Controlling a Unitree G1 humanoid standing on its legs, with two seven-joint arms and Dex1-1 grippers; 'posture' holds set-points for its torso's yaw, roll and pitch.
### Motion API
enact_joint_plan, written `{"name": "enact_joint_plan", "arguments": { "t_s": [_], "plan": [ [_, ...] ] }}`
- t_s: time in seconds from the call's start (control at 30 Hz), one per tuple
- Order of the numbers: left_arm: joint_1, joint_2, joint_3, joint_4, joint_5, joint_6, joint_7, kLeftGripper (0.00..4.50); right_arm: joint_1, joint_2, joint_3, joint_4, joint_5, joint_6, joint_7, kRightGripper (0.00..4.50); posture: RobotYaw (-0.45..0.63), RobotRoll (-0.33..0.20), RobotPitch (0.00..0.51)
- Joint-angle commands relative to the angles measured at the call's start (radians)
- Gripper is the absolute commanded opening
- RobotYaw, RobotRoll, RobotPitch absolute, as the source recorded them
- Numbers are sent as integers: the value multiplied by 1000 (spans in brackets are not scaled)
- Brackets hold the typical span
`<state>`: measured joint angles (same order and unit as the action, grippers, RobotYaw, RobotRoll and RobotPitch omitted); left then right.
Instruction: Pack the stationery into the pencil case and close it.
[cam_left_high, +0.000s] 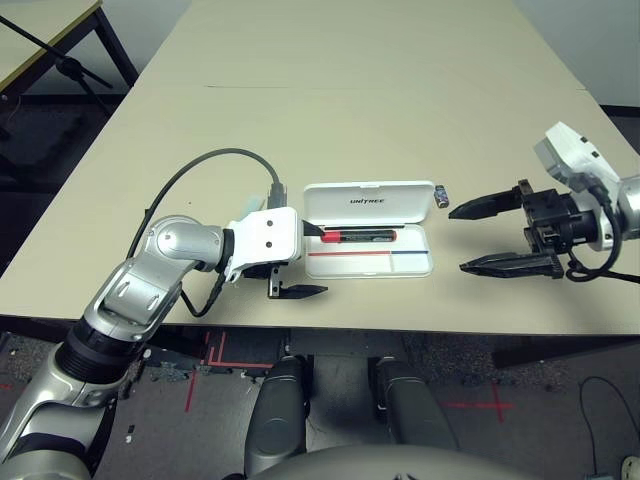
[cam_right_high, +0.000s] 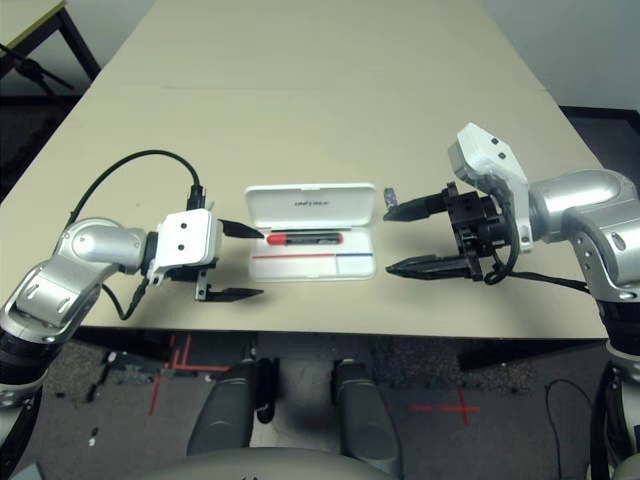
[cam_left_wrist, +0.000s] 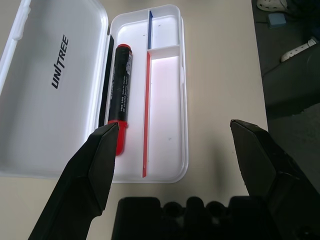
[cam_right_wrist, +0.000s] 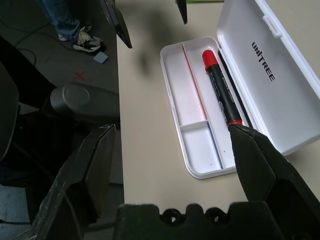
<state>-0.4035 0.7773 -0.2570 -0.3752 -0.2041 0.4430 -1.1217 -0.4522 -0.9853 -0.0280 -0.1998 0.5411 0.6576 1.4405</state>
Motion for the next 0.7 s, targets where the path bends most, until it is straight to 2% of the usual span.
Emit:
{"name": "enact_joint_plan", "arguments": {
  "t_s": [0.03, 0.13, 0.27, 0.4, 0.47, 0.7],
  "plan": [
    [12, 49, 1, -3, 25, 72, 15, 4500, 13, -16, -15, -22, 18, 3, -13, 4482, 62, 0, 157],
    [-6, 109, 1, 0, 62, 171, 39, 4500, 10, -16, 1, -13, 11, -10, -15, 4482, 67, 0, 156],
    [-70, 139, 4, 24, 104, 362, 110, 4500, 3, -9, 17, -5, 3, -19, -18, 4482, 71, 0, 155],
    [-149, 100, 24, 67, 98, 558, 193, 4500, 0, -8, 34, 5, -8, -37, -20, 4482, 73, 0, 153],
    [-194, 96, 3, 121, 137, 654, 259, 4500, -1, -6, 43, 8, -14, -45, -22, 4482, 73, 0, 153],
    [-289, 73, -48, 261, 162, 805, 358, 4500, 6, -2, 54, 10, -22, -63, -33, 4482, 64, 0, 151]
  ]
}}
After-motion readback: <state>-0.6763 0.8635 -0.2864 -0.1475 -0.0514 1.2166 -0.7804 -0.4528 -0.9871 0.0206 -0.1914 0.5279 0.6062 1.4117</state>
